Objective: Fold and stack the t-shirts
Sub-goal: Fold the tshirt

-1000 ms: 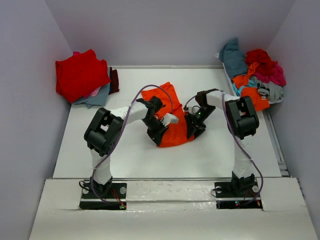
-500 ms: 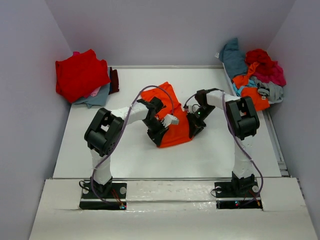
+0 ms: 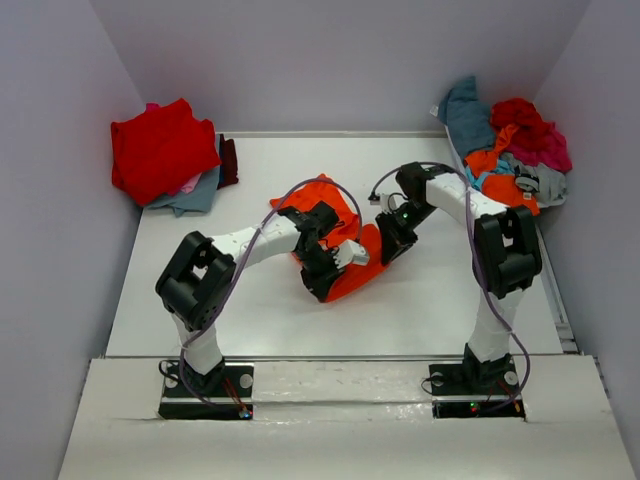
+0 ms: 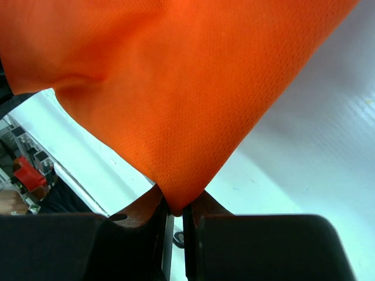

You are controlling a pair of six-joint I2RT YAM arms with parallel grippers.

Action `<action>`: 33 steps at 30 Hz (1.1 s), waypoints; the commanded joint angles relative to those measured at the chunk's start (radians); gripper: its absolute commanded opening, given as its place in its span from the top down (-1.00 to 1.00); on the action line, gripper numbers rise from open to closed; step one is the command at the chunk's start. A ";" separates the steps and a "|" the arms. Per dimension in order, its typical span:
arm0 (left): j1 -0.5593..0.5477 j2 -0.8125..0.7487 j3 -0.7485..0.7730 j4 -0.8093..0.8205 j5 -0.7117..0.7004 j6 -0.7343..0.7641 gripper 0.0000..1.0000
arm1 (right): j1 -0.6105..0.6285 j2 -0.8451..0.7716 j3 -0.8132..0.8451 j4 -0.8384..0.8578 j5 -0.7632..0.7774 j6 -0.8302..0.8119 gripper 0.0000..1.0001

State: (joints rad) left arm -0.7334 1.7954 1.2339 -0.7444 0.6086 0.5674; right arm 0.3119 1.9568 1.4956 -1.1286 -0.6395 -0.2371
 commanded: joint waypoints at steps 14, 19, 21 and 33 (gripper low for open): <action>-0.058 -0.090 0.197 -0.167 -0.018 0.034 0.89 | -0.002 -0.128 0.093 -0.086 -0.008 -0.065 0.79; -0.058 -0.091 0.239 -0.181 -0.041 0.042 0.89 | -0.002 -0.102 0.167 -0.086 0.000 -0.059 0.80; -0.058 -0.091 0.251 -0.182 -0.061 0.046 0.89 | -0.002 -0.087 0.196 -0.089 -0.002 -0.057 0.80; -0.017 -0.091 0.297 -0.127 -0.147 0.037 0.89 | -0.002 0.042 0.403 -0.076 -0.003 -0.041 0.80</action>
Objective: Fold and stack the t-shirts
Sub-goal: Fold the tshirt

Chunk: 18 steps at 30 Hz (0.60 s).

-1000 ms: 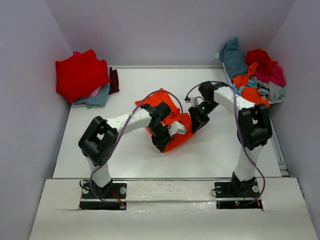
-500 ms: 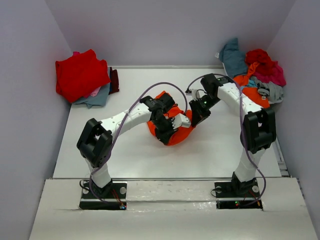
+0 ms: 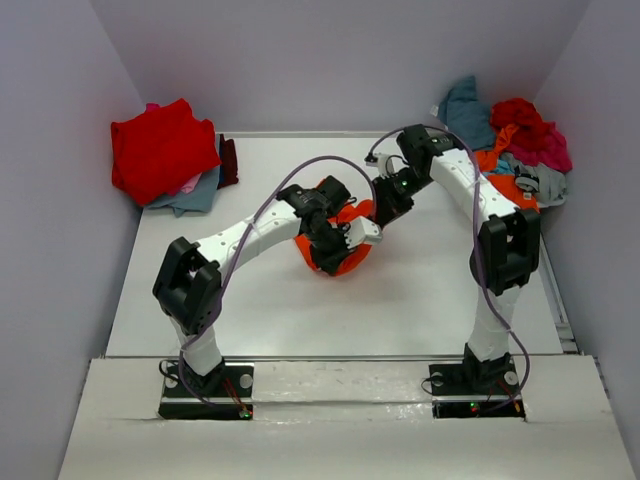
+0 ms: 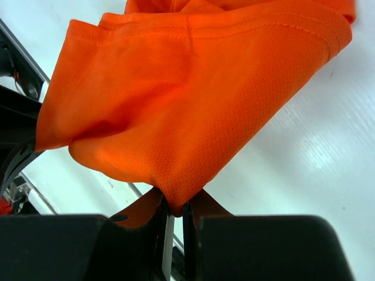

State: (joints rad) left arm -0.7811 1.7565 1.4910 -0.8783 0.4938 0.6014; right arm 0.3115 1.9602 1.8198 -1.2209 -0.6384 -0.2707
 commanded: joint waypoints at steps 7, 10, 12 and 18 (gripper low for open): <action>0.124 -0.032 0.086 0.022 -0.018 -0.026 0.89 | -0.002 0.108 0.211 0.006 -0.017 0.010 0.80; 0.166 -0.014 0.098 0.016 0.040 -0.028 0.89 | -0.002 0.138 0.256 0.006 -0.020 0.014 0.81; 0.184 -0.002 0.110 0.004 0.063 -0.025 0.89 | -0.002 0.155 0.275 0.001 -0.020 0.016 0.81; 0.238 0.038 0.143 -0.002 0.098 -0.015 0.89 | -0.002 0.209 0.349 0.023 -0.033 0.028 0.81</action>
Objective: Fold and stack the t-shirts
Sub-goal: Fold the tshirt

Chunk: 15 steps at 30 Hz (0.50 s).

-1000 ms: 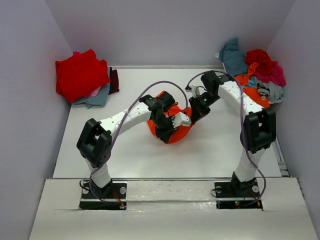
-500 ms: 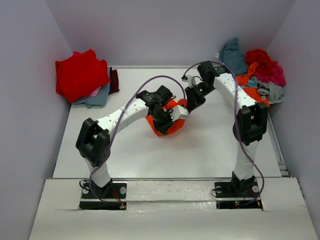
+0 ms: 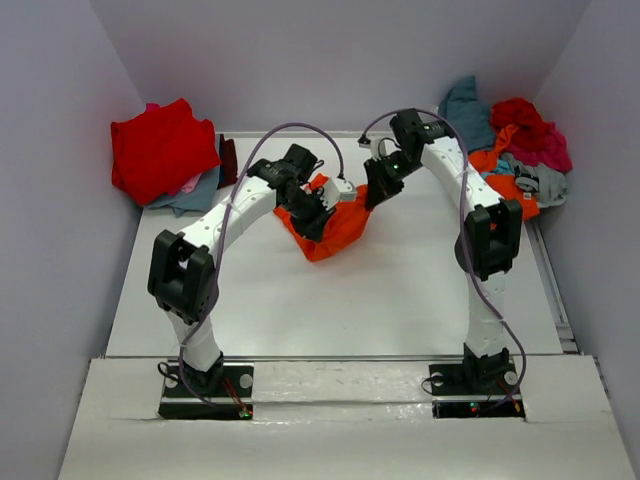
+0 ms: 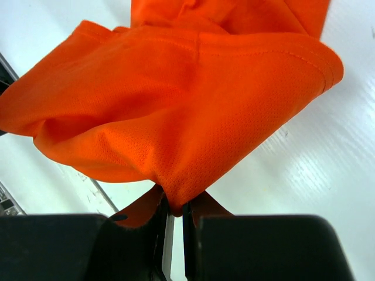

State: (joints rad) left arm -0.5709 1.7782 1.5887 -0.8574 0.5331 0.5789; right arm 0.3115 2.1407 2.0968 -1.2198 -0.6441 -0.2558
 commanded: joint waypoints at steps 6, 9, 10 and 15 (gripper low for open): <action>0.072 0.052 0.051 -0.022 0.097 0.007 0.89 | -0.002 0.108 0.164 0.052 -0.052 0.043 0.81; 0.109 0.069 0.056 -0.012 0.120 -0.010 0.89 | -0.002 0.151 0.201 0.088 -0.045 0.065 0.81; 0.109 0.073 0.057 -0.008 0.125 -0.016 0.89 | -0.002 0.159 0.213 0.092 -0.043 0.070 0.81; 0.144 0.070 0.056 0.029 0.114 -0.051 0.89 | 0.008 0.176 0.243 0.146 -0.043 0.090 0.81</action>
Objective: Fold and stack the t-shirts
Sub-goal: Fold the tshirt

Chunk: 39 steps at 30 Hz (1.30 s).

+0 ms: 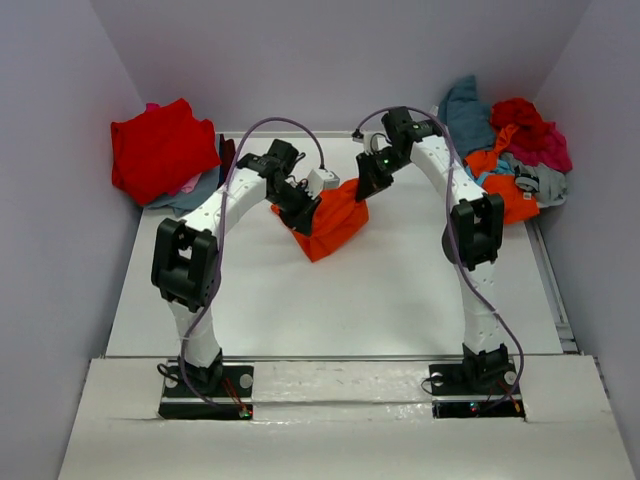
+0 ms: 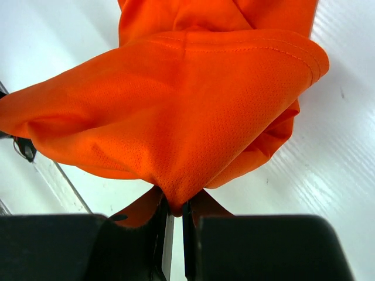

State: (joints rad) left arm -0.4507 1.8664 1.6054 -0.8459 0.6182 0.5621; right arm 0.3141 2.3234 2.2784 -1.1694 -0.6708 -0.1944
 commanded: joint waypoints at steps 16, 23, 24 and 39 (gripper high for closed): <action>0.086 -0.061 -0.035 0.149 -0.080 -0.134 0.89 | 0.135 0.042 0.063 0.241 0.126 0.018 -0.30; 0.133 -0.041 -0.033 0.171 -0.098 -0.157 0.89 | 0.146 0.025 0.050 0.269 0.197 0.026 -0.97; 0.148 -0.030 -0.026 0.174 -0.098 -0.163 0.89 | 0.146 0.016 0.043 0.274 0.209 0.027 -0.98; 0.179 0.112 0.116 0.157 -0.091 -0.200 0.89 | 0.146 -0.147 -0.085 0.338 0.379 0.062 -1.00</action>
State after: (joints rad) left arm -0.2768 1.9690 1.6543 -0.6842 0.5171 0.3805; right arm 0.4625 2.2963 2.1983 -0.8944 -0.3397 -0.1486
